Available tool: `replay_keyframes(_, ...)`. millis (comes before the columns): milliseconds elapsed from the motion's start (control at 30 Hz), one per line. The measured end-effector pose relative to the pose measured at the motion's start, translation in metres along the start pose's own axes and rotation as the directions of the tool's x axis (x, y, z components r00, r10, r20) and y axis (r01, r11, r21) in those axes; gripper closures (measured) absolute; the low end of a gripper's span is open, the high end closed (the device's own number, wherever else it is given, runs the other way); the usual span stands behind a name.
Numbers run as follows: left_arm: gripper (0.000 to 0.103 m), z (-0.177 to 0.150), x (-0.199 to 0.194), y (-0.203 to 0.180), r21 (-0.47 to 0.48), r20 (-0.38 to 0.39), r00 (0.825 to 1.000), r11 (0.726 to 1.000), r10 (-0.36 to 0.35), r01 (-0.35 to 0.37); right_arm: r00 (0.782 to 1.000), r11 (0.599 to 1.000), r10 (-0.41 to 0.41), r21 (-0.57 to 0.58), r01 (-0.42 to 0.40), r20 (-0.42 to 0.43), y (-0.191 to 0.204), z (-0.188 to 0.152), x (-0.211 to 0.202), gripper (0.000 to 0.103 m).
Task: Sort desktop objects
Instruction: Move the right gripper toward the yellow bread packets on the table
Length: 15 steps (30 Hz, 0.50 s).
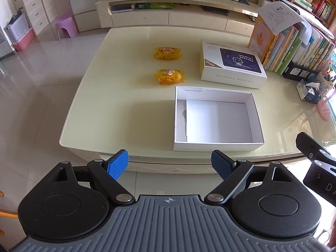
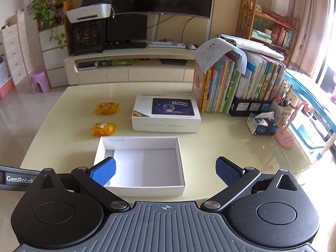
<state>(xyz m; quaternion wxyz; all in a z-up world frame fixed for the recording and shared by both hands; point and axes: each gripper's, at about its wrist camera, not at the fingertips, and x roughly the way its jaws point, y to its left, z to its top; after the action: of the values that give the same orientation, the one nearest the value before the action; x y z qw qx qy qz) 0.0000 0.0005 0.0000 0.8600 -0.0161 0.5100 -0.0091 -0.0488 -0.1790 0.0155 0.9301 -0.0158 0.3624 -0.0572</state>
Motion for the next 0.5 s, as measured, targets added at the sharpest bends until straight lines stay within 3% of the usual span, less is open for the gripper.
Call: replay_keyframes(500,0.0,0.007,0.015,-0.003,0.02,-0.032,0.999,1.0,0.016,-0.016,0.999,1.0,0.013,-0.007,-0.013,-0.044,0.001,0.007,0.023,0.0)
